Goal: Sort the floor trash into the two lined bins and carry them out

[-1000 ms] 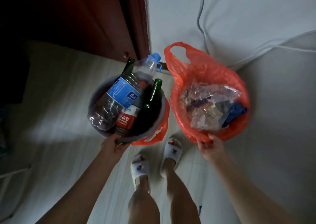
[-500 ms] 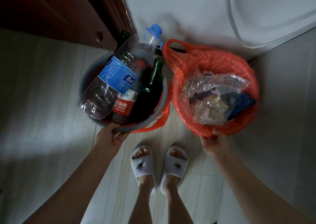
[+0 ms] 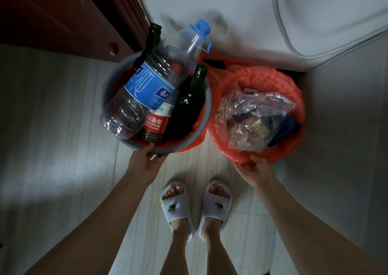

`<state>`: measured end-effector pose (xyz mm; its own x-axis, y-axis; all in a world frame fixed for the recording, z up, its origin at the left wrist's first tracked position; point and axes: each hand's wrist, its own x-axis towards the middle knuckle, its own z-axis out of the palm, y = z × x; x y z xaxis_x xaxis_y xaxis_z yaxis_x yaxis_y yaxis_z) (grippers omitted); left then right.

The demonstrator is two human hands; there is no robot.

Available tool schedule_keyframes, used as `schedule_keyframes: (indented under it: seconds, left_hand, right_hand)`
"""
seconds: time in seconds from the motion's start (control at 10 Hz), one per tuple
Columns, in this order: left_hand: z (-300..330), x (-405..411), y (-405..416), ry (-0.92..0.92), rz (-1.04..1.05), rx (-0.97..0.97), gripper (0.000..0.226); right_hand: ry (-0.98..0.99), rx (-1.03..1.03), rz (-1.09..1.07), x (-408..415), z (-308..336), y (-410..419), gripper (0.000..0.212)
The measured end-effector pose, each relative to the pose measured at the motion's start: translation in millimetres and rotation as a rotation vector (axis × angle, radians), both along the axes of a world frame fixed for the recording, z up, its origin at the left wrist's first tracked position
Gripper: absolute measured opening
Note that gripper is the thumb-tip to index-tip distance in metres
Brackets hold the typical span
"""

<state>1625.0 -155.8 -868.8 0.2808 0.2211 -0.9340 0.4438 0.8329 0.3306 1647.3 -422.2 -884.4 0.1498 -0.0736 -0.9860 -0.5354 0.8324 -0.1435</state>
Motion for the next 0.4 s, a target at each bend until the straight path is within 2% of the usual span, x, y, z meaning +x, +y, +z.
schedule_keyframes:
  seconds: [0.1,0.2,0.3,0.4]
  left_hand:
    - [-5.0,-2.1,-12.4,0.009,0.061,-0.040,0.038]
    - [7.7,-5.2,-25.5,0.094,0.070,-0.100,0.035]
    - [40.7,-5.8,-25.9,0.196,-0.084,-0.100,0.017]
    - [91.2,4.7,-27.1,0.264,-0.218,-0.114,0.011]
  right_hand:
    - [0.000,0.008,-0.004,-3.5,6.0,-0.2,0.050]
    - [-0.015,0.013,0.031,-9.6,22.2,-0.5,0.043]
    - [0.064,0.015,0.147,-3.6,57.0,0.4,0.035]
    - [0.052,-0.013,0.223,11.2,101.8,7.6,0.033]
